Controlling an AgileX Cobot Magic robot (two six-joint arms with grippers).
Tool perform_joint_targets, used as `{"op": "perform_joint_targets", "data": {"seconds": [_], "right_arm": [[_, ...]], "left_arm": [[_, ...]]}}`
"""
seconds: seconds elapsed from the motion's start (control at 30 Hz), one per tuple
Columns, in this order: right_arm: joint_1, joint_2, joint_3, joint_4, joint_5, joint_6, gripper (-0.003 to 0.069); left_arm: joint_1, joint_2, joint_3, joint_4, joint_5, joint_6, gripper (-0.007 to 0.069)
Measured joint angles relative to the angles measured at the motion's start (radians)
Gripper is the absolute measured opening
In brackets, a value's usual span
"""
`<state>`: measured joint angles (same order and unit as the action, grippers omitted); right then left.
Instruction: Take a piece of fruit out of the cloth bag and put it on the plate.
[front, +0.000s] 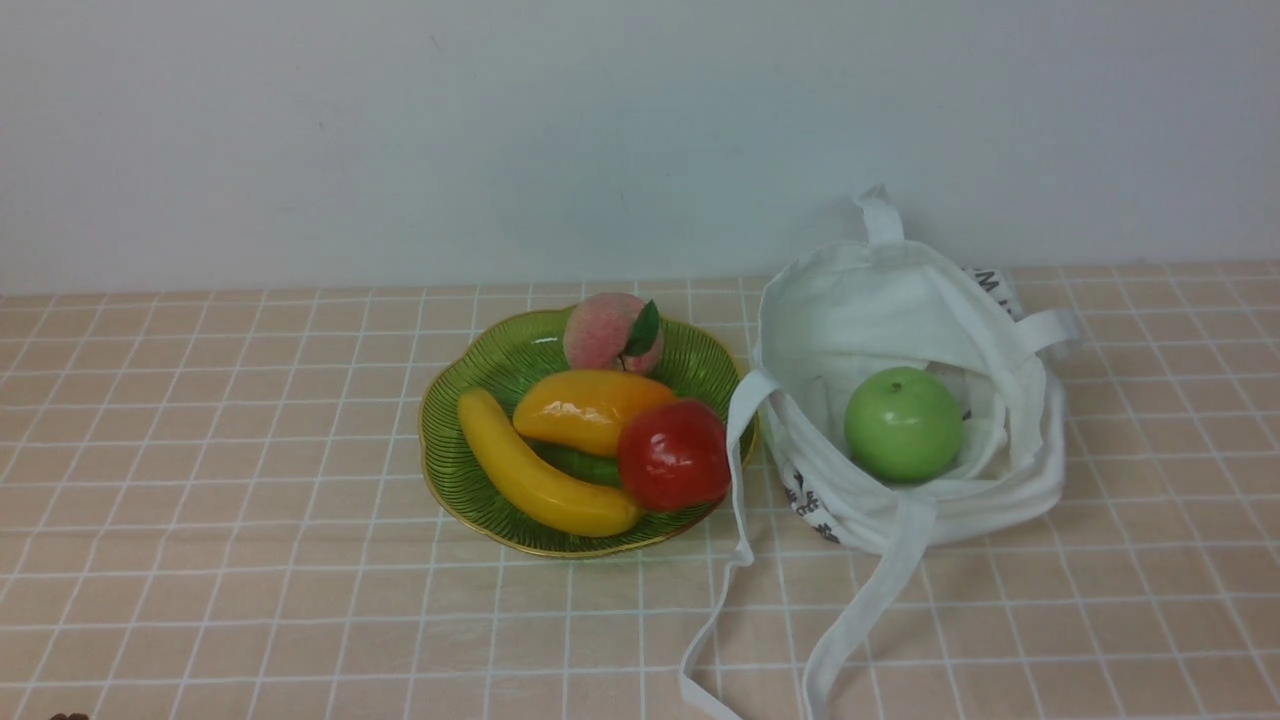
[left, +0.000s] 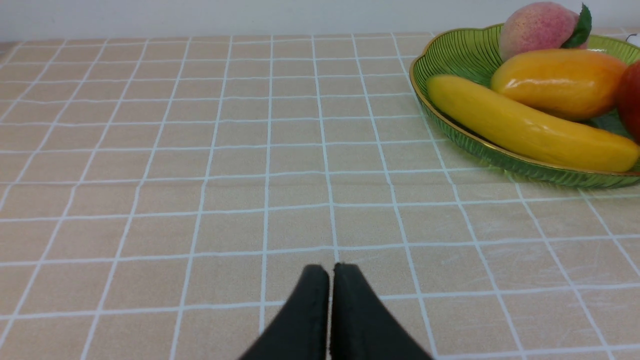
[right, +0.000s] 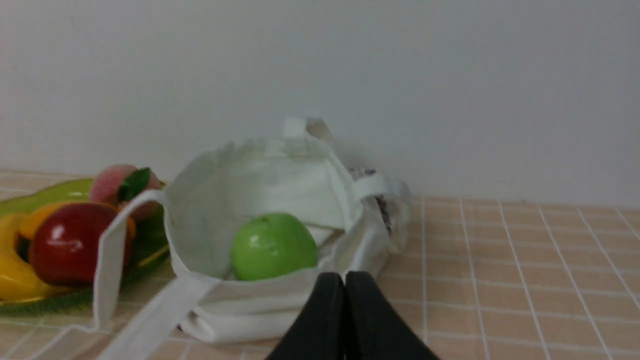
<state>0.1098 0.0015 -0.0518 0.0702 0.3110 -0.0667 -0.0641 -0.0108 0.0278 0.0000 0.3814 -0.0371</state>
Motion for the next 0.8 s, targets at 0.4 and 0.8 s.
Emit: {"op": "perform_joint_targets", "data": {"seconds": [0.4,0.8], "right_arm": [[-0.023,-0.009,0.077,-0.041,0.057,0.036,-0.0014],[0.009,-0.009,0.077,-0.043,0.057,0.036,-0.0014]], "left_arm": [[0.0,0.0,0.0,0.0,0.0,0.0,-0.0008],[0.0,0.0,0.0,0.0,0.0,0.0,-0.0008]]}}
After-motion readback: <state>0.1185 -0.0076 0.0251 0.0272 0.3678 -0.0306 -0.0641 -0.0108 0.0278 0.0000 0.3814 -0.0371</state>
